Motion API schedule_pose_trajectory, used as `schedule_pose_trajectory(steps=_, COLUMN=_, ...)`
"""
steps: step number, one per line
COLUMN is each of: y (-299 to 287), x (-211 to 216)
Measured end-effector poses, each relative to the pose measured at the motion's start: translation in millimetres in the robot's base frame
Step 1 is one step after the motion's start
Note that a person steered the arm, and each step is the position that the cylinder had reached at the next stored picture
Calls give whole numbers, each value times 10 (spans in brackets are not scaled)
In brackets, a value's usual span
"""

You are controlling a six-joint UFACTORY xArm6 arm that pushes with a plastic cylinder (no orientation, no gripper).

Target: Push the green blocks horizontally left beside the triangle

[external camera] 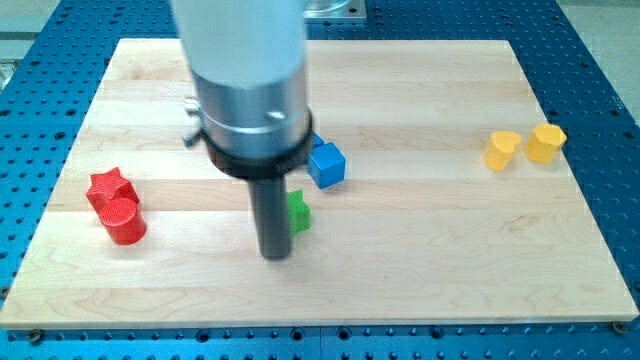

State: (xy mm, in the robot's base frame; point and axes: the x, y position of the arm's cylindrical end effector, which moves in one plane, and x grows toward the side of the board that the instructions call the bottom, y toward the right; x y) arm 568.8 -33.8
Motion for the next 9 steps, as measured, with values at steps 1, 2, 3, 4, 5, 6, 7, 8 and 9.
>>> schedule_pose_trajectory(steps=1, y=268, x=41)
schedule_pose_trajectory(steps=2, y=182, x=-430)
schedule_pose_trajectory(steps=3, y=-109, x=-408)
schedule_pose_trajectory(steps=4, y=49, x=-231)
schedule_pose_trajectory(steps=5, y=-580, x=-798)
schedule_pose_trajectory(steps=6, y=-399, x=-602)
schedule_pose_trajectory(steps=7, y=-1027, x=-781)
schedule_pose_trajectory(steps=8, y=-1075, x=-1597)
schedule_pose_trajectory(steps=9, y=-1005, x=-2002)
